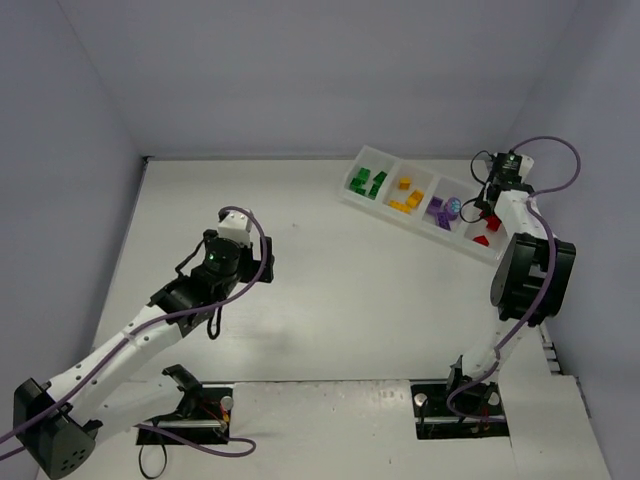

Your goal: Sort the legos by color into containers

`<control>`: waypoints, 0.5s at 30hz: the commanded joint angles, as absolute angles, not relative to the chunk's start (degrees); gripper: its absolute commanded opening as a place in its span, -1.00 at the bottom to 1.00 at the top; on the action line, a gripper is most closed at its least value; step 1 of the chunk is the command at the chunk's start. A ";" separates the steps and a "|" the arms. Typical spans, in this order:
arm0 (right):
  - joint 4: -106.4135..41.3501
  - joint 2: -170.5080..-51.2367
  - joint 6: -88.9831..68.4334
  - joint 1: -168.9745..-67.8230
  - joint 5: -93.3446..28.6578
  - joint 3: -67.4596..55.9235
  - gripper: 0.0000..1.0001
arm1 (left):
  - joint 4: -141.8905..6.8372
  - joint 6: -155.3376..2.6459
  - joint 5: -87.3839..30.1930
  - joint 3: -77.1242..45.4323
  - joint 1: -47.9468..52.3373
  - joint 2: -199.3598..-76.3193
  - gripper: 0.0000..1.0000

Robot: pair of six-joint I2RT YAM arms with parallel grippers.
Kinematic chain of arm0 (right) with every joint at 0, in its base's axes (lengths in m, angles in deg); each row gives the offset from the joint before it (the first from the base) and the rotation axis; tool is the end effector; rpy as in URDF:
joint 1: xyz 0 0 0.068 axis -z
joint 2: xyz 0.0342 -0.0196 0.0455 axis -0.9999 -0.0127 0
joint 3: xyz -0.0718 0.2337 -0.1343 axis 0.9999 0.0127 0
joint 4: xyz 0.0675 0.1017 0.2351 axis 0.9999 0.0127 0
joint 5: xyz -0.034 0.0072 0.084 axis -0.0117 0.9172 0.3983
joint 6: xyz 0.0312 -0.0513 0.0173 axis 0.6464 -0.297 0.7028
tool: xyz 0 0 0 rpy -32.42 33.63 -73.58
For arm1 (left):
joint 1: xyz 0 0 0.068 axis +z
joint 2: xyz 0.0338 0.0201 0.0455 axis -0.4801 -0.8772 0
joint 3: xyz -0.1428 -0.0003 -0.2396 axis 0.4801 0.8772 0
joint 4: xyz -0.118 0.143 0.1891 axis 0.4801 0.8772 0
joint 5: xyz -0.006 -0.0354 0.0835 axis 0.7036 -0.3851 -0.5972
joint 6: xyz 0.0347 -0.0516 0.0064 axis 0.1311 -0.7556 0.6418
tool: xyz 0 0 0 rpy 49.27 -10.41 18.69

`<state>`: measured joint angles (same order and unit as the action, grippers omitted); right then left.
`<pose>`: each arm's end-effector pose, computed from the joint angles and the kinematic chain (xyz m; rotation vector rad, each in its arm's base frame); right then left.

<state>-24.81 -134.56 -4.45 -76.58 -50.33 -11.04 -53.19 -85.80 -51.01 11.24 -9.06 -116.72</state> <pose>0.4301 -0.1056 0.2647 0.5697 2.0506 -0.1930 0.1882 -0.1312 0.3085 0.1205 1.9550 -0.4419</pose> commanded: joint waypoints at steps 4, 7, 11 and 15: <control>-26.18 -138.51 -6.90 -75.39 -51.24 -13.63 -0.34 | -47.32 -87.80 -54.61 10.09 -8.66 -112.54 0.72; -26.18 -136.76 -5.76 -75.39 -49.30 -13.11 0.10 | -45.91 -87.44 -54.96 10.35 -8.66 -111.48 0.72; -25.75 -131.76 -5.22 -75.56 -47.98 -11.52 0.37 | -45.38 -87.44 -55.05 10.71 -8.66 -111.12 0.72; -24.96 -123.60 -6.01 -75.65 -47.63 -8.89 0.57 | -45.12 -87.27 -54.26 10.27 -8.57 -111.48 0.72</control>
<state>-24.07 -133.08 -5.63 -75.45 -47.97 -9.31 -44.45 -86.92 -53.65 11.68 -9.06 -111.47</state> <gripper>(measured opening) 0.773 0.859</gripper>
